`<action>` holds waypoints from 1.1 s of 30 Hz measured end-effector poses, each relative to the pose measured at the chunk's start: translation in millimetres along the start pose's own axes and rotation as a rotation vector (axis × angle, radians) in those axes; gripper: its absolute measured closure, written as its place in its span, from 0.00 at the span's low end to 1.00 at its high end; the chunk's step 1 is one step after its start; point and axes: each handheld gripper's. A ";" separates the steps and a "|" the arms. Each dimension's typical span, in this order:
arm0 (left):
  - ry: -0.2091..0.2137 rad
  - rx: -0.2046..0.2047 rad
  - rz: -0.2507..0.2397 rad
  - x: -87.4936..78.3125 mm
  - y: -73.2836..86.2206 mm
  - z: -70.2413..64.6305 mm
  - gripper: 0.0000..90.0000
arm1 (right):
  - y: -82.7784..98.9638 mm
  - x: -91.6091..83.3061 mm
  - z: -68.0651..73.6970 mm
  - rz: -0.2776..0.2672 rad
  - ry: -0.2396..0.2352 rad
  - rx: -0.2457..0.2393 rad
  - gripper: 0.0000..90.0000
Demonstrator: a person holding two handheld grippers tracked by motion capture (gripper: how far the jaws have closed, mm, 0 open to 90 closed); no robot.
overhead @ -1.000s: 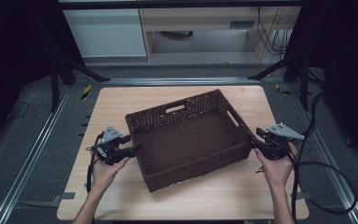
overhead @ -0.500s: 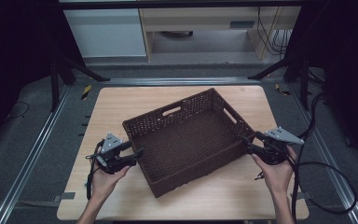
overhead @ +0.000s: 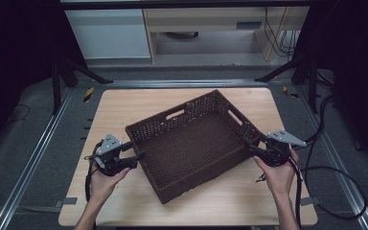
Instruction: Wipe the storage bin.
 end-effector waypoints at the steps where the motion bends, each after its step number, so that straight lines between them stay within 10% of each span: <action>1: -0.005 0.003 -0.001 -0.4 -1.2 3.0 0.41 | -0.2 0.8 -0.2 0.001 0.001 0.004 0.41; 20: -0.146 -0.052 0.048 24.2 -11.9 67.9 0.39 | -4.1 17.2 2.9 -0.003 0.051 0.002 0.40; 33: -0.082 -0.067 0.070 31.5 -9.2 59.9 0.61 | -6.9 7.8 13.6 -0.019 0.026 -0.016 0.37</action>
Point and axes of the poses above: each handheld gripper's, and its own axes: x roughly forward along the jaws, y roughly out of its underside, z roughly to its left, and after that the axes turned 3 degrees about x, right-handed
